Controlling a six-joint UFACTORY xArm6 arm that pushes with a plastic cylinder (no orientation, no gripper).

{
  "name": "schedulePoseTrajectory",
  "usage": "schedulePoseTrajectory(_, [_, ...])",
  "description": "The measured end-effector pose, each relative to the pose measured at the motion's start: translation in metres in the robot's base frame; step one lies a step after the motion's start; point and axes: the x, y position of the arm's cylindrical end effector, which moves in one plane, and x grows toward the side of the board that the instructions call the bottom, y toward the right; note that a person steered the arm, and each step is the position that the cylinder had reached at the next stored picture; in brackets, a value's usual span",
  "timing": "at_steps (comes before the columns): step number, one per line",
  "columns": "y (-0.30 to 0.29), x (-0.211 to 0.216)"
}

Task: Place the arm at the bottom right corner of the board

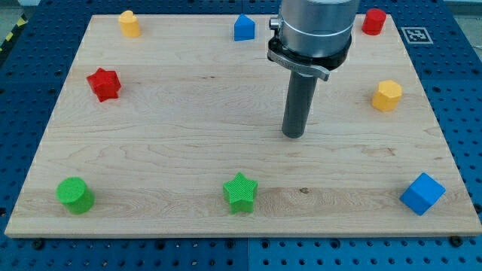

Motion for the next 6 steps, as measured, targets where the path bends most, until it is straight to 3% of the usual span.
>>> schedulePoseTrajectory(2, [0.029, 0.000])
schedulePoseTrajectory(4, [0.157, 0.010])
schedulePoseTrajectory(5, [0.210, 0.051])
schedulePoseTrajectory(6, [0.224, 0.110])
